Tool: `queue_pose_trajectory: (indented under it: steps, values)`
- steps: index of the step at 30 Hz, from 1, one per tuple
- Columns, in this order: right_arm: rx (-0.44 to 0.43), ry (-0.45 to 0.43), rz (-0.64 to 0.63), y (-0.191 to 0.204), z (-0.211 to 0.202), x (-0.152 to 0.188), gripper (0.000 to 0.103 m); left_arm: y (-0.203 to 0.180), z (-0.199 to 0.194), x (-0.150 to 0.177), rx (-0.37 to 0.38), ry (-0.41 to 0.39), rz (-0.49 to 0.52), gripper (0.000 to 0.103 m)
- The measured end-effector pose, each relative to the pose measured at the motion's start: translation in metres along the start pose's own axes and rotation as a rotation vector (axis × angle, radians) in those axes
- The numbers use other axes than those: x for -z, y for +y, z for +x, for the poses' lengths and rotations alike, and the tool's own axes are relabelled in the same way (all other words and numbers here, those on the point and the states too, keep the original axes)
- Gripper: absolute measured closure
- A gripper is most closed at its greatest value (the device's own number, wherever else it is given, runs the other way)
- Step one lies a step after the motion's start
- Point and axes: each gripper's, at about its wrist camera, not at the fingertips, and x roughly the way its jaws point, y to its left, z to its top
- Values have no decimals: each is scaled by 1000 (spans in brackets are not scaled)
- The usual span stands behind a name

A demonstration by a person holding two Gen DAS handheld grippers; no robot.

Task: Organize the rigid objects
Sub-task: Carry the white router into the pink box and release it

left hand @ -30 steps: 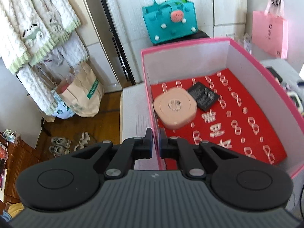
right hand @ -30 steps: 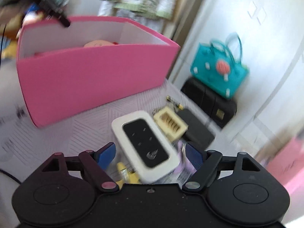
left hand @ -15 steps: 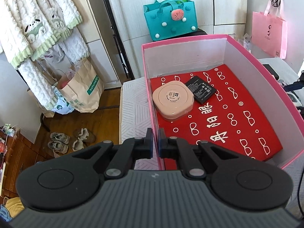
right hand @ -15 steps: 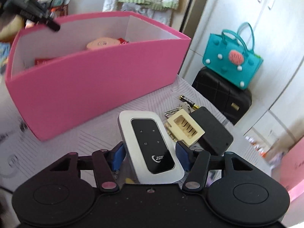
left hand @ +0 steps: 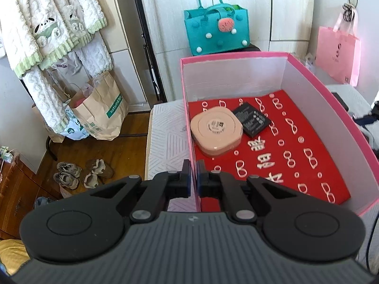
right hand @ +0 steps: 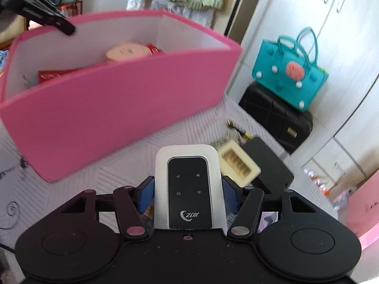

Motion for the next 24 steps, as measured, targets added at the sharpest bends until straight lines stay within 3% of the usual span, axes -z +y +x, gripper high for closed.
queue_pose_trajectory:
  steps: [7,16,24]
  values:
    - [11,-27,15,9,-25,-12,38,3,18,-3,5,-13,-25,99]
    - [81,-135,10,11,-63,-31,38,7,28,-4,32,-18,-19,98]
    - [10,-179,73,10,-75,-66,38,8,40,-10,43,0,-24,97]
